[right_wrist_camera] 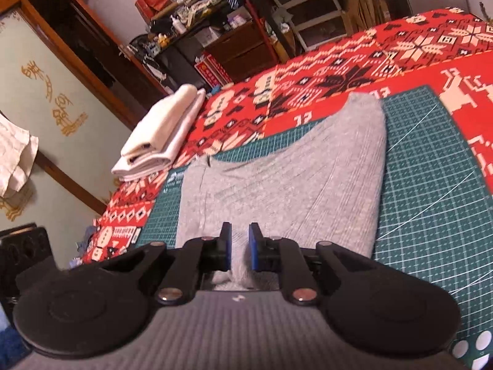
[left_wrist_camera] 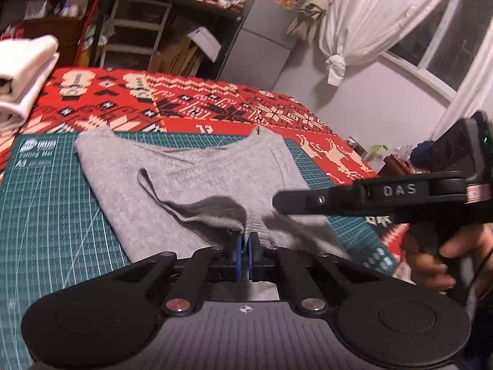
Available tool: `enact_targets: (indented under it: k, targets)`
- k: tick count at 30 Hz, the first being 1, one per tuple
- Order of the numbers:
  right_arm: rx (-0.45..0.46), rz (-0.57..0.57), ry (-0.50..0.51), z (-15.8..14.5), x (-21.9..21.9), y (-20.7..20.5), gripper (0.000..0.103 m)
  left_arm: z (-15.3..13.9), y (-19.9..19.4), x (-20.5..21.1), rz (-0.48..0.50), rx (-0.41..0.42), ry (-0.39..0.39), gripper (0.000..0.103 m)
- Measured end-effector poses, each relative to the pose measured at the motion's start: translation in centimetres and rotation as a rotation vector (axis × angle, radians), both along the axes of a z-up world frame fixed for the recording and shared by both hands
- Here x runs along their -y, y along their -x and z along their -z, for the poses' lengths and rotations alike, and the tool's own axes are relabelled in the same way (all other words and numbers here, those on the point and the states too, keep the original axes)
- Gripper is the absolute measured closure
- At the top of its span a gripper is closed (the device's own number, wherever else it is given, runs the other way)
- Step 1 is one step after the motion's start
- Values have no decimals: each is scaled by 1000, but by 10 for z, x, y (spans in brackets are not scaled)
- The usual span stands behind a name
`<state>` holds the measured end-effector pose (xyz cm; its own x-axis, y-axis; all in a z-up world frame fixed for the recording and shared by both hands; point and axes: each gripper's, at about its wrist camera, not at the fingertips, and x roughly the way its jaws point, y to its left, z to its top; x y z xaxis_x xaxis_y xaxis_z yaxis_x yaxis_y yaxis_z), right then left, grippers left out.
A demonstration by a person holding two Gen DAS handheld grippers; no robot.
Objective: Fold clothes
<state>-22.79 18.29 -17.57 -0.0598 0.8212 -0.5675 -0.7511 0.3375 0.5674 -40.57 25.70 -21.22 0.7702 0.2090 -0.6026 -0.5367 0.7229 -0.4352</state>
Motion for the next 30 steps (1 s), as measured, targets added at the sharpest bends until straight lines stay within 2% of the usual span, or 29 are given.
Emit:
enact_targets:
  k: [5, 8, 11, 15, 16, 17, 19, 24, 28, 30]
  targets:
    - [21, -12, 0, -2, 4, 2, 88, 13, 15, 0, -84, -8, 240, 101]
    - [32, -16, 3, -2, 8, 3, 88, 24, 24, -4, -140, -2, 309, 101]
    - [39, -14, 3, -2, 14, 2, 87, 17, 30, -4, -149, 27, 307, 99]
    - [49, -12, 3, -3, 22, 1, 85, -1, 37, -5, -151, 62, 278, 94]
    - [53, -6, 1, -4, 24, 0, 85, -6, 39, -7, -157, 69, 260, 88]
    - [58, -1, -1, -6, 26, -2, 85, -12, 39, -9, -168, 69, 221, 76]
    - [72, 4, 0, -8, 28, -4, 84, -20, 37, -17, -192, 57, 137, 67]
    - [86, 6, 11, -10, 28, -7, 84, -20, 17, -51, -234, -9, -18, 67]
    - [133, -1, 24, -13, 28, -6, 84, -12, -4, -66, -194, -87, -75, 70]
    - [144, 4, 30, -14, 28, -8, 84, -8, -10, -66, -172, -113, -72, 75]
